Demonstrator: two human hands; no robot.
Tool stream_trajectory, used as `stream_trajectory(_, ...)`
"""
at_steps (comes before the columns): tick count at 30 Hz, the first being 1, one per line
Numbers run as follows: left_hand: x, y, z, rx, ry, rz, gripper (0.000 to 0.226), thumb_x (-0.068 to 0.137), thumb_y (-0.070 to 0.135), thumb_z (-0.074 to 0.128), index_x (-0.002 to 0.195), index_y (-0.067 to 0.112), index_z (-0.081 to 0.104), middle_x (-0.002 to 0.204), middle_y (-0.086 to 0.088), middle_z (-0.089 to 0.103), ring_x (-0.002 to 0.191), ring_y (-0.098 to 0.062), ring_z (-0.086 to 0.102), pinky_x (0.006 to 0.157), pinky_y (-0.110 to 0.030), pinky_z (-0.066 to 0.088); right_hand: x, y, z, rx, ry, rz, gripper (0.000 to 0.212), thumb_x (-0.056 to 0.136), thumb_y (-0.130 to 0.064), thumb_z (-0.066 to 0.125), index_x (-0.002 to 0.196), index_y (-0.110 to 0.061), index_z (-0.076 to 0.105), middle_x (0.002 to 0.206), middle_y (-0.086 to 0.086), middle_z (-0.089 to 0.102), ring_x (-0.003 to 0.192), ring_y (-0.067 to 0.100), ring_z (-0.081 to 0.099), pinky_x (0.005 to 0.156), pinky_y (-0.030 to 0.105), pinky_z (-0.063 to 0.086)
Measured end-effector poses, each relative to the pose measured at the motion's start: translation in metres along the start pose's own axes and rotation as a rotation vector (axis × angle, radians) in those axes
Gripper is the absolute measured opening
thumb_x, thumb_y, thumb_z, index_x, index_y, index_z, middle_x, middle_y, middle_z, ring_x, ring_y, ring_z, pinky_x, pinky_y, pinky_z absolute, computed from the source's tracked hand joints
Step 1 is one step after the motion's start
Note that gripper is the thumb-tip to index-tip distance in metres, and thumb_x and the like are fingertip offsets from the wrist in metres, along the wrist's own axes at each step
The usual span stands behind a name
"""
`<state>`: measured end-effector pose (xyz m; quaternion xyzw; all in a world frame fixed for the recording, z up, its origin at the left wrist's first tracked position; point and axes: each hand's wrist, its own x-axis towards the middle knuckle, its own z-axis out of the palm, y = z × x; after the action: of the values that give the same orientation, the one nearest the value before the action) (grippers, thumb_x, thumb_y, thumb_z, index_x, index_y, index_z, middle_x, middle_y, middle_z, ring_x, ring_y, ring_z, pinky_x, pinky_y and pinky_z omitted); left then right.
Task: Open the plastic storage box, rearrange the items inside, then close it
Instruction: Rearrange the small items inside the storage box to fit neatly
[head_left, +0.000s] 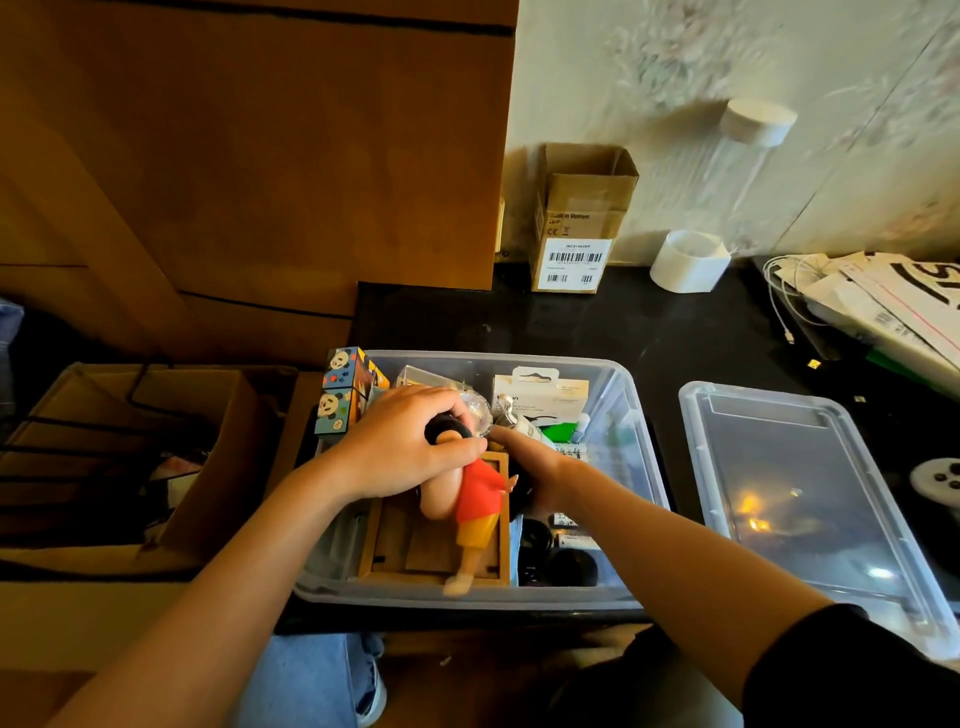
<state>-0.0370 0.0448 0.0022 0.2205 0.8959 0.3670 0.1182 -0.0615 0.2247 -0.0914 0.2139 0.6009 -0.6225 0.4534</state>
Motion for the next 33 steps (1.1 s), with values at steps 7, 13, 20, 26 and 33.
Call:
stream_trajectory(7, 0.0, 0.0, 0.0, 0.063, -0.002, -0.005, 0.04, 0.072, 0.058, 0.05, 0.092, 0.025, 0.064, 0.101, 0.01, 0.062, 0.102, -0.009, 0.052, 0.091, -0.04, 0.042, 0.007, 0.0, 0.002, -0.008, -0.031, -0.107, 0.045, 0.078, -0.047, 0.05, 0.044, -0.021, 0.065, 0.051, -0.002, 0.064, 0.047, 0.01, 0.063, 0.049, 0.017, 0.048)
stream_trajectory(13, 0.002, 0.001, 0.0, 0.118, -0.004, 0.013, 0.053, 0.066, 0.065, 0.04, 0.089, 0.024, 0.065, 0.095, 0.009, 0.063, 0.098, -0.009, 0.052, 0.089, -0.038, 0.041, 0.01, -0.005, 0.006, -0.104, -0.105, -0.094, 0.053, 0.086, -0.063, 0.037, 0.078, -0.021, 0.069, 0.082, 0.005, 0.07, 0.08, 0.022, 0.066, 0.07, 0.03, 0.053)
stream_trajectory(20, -0.002, -0.006, 0.001, 0.092, 0.013, 0.03, 0.046, 0.07, 0.062, 0.042, 0.086, 0.025, 0.064, 0.095, 0.011, 0.063, 0.098, -0.006, 0.052, 0.088, -0.038, 0.041, 0.01, -0.027, 0.018, -0.326, -0.195, 0.059, 0.037, 0.095, -0.047, 0.035, 0.089, -0.016, 0.055, 0.106, 0.007, 0.062, 0.099, 0.026, 0.06, 0.085, 0.034, 0.048)
stream_trajectory(26, -0.006, -0.012, 0.009, 0.047, 0.122, 0.11, 0.034, 0.078, 0.052, 0.046, 0.083, 0.023, 0.064, 0.09, 0.009, 0.064, 0.095, -0.009, 0.055, 0.086, -0.038, 0.041, 0.012, -0.036, 0.027, -0.546, 0.001, 0.109, 0.018, 0.099, -0.019, 0.038, 0.089, -0.009, 0.049, 0.122, 0.014, 0.054, 0.12, 0.027, 0.047, 0.104, 0.034, 0.036)
stream_trajectory(33, -0.01, -0.016, 0.021, 0.082, 0.245, 0.163, 0.029, 0.083, 0.044, 0.043, 0.083, 0.022, 0.064, 0.089, 0.006, 0.063, 0.093, -0.012, 0.054, 0.085, -0.033, 0.038, 0.009, -0.033, 0.032, -0.661, 0.051, 0.085, 0.023, 0.101, -0.011, 0.032, 0.095, -0.002, 0.051, 0.095, 0.018, 0.056, 0.08, 0.015, 0.062, 0.069, 0.023, 0.052)
